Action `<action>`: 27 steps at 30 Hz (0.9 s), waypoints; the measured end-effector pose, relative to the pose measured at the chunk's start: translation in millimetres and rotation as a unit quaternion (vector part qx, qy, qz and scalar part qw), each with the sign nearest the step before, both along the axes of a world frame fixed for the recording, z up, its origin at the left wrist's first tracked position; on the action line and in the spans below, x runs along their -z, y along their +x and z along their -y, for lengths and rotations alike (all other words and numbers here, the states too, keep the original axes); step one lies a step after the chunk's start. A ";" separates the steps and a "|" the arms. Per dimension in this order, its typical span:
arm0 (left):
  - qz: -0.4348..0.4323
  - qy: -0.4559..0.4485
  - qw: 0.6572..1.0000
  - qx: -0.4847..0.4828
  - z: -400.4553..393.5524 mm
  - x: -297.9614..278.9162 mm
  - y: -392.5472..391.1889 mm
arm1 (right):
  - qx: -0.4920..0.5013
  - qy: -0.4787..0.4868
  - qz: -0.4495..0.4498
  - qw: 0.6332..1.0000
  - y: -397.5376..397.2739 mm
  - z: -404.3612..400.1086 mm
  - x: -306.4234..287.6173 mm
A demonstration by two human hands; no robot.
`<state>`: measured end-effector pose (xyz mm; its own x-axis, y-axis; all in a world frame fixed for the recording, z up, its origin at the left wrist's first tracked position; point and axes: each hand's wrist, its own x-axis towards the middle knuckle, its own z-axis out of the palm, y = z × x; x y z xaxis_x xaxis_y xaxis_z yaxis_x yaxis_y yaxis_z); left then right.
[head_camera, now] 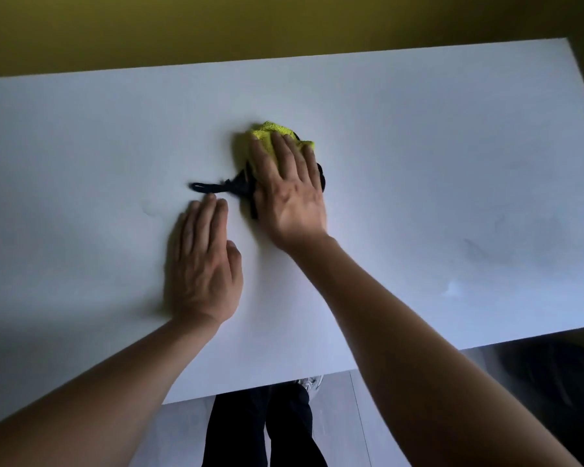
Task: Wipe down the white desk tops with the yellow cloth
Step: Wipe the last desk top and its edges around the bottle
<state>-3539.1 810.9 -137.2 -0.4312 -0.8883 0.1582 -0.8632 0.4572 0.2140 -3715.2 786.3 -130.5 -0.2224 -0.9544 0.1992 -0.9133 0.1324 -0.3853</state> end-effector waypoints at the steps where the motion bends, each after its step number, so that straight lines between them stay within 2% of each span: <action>1: 0.002 0.000 1.000 0.000 0.0 -0.6 -0.5 | -0.024 -0.002 -0.006 1.000 -7.7 0.4 1.5; 3: 0.000 0.000 1.000 -0.006 2.5 -4.7 -3.7 | -0.024 -0.004 -0.012 1.000 -39.3 0.5 5.7; 9: -0.012 -0.009 1.000 -0.010 47.7 -15.9 -26.9 | 0.208 0.023 -0.018 0.978 -172.1 -6.2 6.1; 11: -0.016 -0.007 1.000 -0.006 71.9 -11.1 -36.5 | 0.267 0.032 -0.006 0.963 -186.9 -5.4 3.0; 14: 0.000 0.003 1.000 -0.003 91.9 -3.5 -47.1 | 0.337 0.025 0.000 0.941 -168.6 9.4 0.5; 16: 0.001 0.001 1.000 -0.006 93.1 2.1 -49.4 | 0.305 0.027 -0.003 0.952 -132.6 26.4 2.4; 19: -0.005 -0.015 1.000 -0.001 91.7 5.3 -45.8 | 0.115 0.003 -0.011 0.993 -55.6 57.1 6.0; 21: -0.010 -0.015 1.000 0.002 92.2 4.5 -44.4 | 0.012 -0.006 -0.007 1.000 -24.3 75.1 3.2; 23: -0.013 -0.013 1.000 -0.002 92.7 3.5 -44.8 | -0.043 -0.006 -0.009 0.999 -31.0 86.3 3.7; 25: -0.008 -0.006 1.000 -0.005 91.6 2.4 -45.4 | -0.043 0.006 -0.025 0.999 -59.4 87.5 8.8; 27: 0.008 -0.002 1.000 -0.008 92.2 0.3 -46.6 | 0.047 0.018 -0.032 0.998 -105.7 88.8 11.3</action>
<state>-3585.6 718.7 -137.5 -0.4192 -0.8947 0.1543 -0.8740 0.4437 0.1983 -3820.9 697.5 -141.8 -0.2991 -0.9366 0.1823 -0.9185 0.2308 -0.3211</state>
